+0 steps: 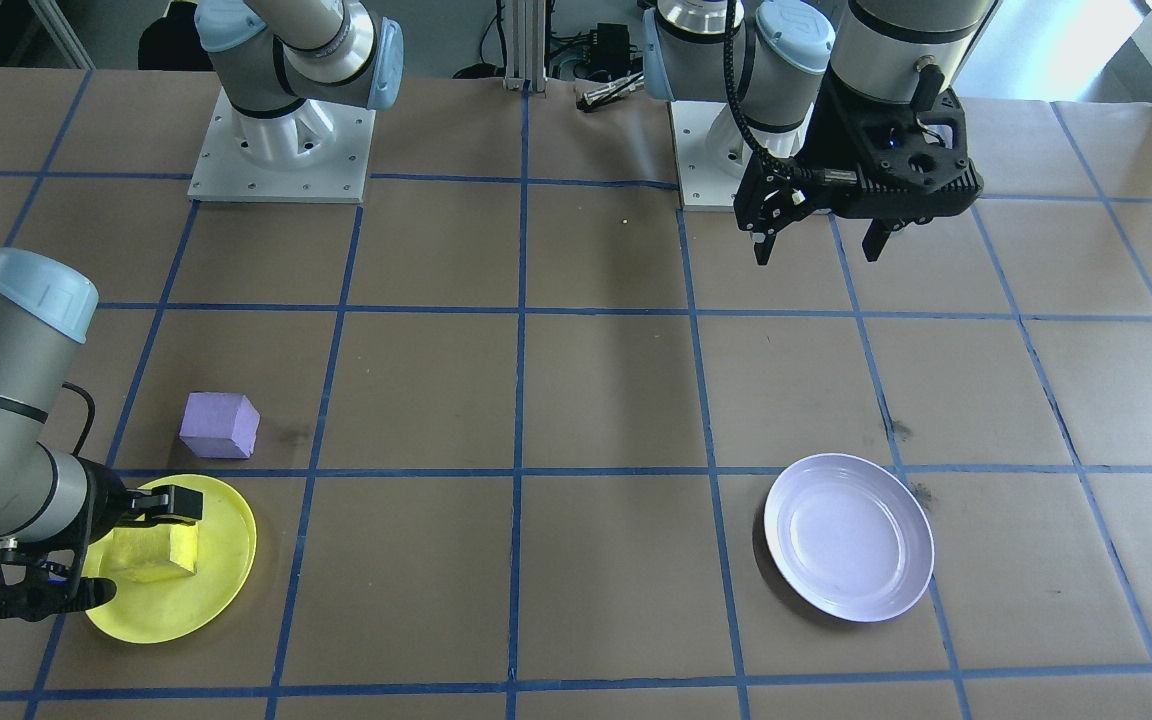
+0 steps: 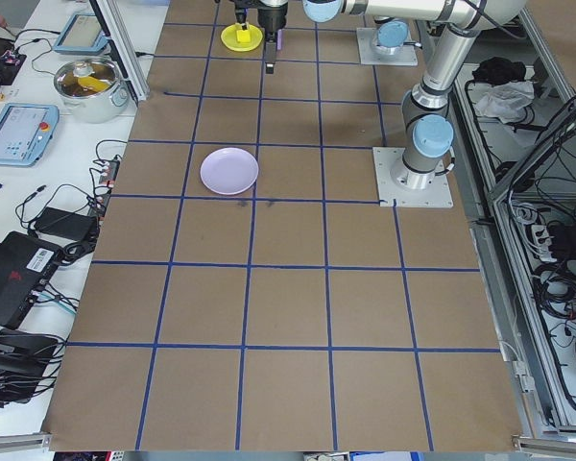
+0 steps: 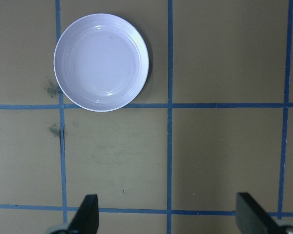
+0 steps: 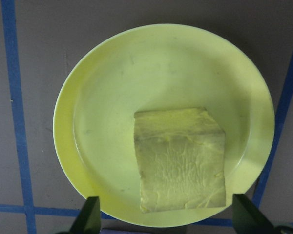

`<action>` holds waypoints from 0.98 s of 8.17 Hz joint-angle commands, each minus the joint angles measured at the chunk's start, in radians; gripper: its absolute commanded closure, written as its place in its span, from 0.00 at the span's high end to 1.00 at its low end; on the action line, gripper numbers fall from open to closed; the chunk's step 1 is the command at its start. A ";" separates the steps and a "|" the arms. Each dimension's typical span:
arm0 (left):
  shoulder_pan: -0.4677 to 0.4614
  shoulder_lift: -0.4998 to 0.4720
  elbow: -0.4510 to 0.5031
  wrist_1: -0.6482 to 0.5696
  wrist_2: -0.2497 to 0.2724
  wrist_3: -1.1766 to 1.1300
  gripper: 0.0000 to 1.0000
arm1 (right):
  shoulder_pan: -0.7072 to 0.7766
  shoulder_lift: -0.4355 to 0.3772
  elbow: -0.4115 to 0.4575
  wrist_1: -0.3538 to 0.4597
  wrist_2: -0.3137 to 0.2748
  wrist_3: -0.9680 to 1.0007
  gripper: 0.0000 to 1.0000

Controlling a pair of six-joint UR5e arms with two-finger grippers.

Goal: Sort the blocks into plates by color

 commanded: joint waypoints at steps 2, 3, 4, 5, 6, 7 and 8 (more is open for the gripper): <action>-0.001 0.002 0.001 0.001 0.001 0.000 1.00 | 0.001 -0.094 0.137 0.035 0.040 0.062 0.94; -0.001 0.002 0.001 0.001 0.001 0.000 1.00 | 0.001 -0.123 0.213 0.011 0.039 0.063 0.94; -0.001 0.002 -0.001 -0.002 0.003 0.000 1.00 | 0.001 -0.151 0.283 -0.042 0.021 0.059 0.94; -0.001 0.002 0.001 -0.001 0.001 0.000 1.00 | -0.002 -0.155 0.342 -0.070 0.002 0.059 0.94; -0.001 0.002 -0.001 0.000 0.003 0.000 1.00 | -0.002 -0.148 0.365 -0.078 -0.001 0.070 0.93; -0.001 0.002 0.001 0.001 0.000 0.000 1.00 | -0.003 -0.143 0.367 -0.074 -0.010 0.070 0.87; -0.001 0.002 -0.001 0.001 0.000 0.000 1.00 | -0.003 -0.143 0.367 -0.068 -0.015 0.079 0.62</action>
